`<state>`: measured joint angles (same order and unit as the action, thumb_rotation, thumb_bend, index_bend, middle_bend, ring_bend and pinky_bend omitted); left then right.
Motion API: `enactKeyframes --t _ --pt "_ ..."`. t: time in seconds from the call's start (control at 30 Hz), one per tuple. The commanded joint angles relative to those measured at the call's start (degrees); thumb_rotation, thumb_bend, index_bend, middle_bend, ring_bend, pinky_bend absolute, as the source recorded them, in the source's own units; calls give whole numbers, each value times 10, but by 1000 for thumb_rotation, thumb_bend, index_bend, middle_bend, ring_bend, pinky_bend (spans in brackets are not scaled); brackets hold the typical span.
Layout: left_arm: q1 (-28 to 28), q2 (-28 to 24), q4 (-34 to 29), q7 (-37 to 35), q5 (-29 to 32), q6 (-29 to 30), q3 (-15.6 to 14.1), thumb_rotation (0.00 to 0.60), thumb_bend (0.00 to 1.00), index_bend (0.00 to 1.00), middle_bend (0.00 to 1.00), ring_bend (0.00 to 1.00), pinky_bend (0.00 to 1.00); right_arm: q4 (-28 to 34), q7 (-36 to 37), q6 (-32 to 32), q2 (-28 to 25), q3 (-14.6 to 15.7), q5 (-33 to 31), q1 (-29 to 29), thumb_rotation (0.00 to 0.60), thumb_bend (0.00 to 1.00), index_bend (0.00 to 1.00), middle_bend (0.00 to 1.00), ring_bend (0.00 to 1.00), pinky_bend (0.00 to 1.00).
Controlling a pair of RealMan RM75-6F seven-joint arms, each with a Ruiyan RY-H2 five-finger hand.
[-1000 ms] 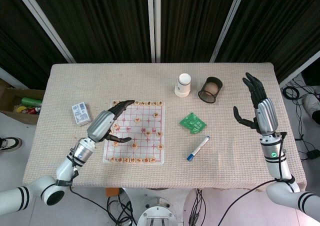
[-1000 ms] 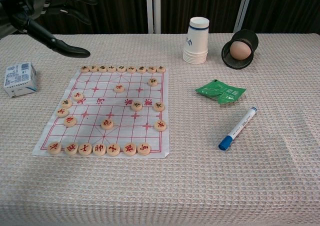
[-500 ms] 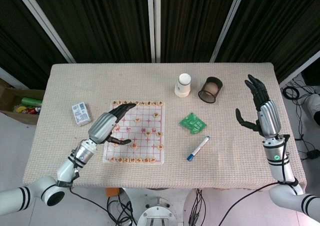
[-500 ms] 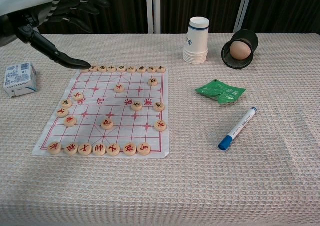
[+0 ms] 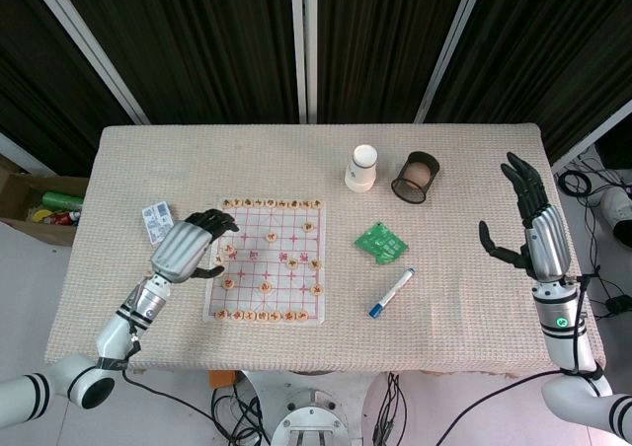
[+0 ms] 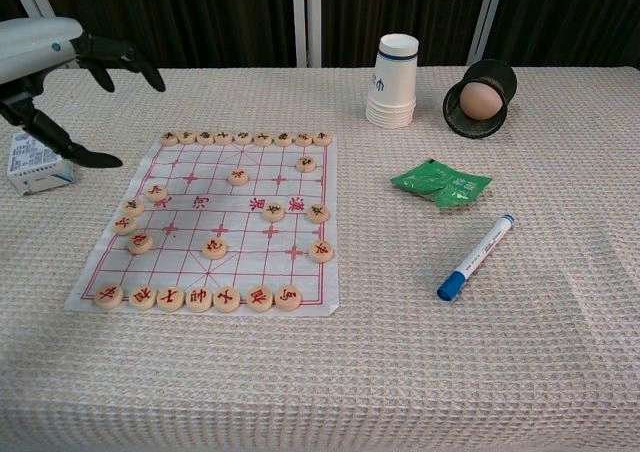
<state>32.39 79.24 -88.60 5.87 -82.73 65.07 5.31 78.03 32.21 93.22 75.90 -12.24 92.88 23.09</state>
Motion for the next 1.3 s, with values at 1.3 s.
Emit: enactKeyframes --t 1.3 --pt "-2 82 220 -54 -78 -20 -75 600 225 454 207 162 303 -13 20 52 -1 17 8 -50 600 445 0 0 0 0"
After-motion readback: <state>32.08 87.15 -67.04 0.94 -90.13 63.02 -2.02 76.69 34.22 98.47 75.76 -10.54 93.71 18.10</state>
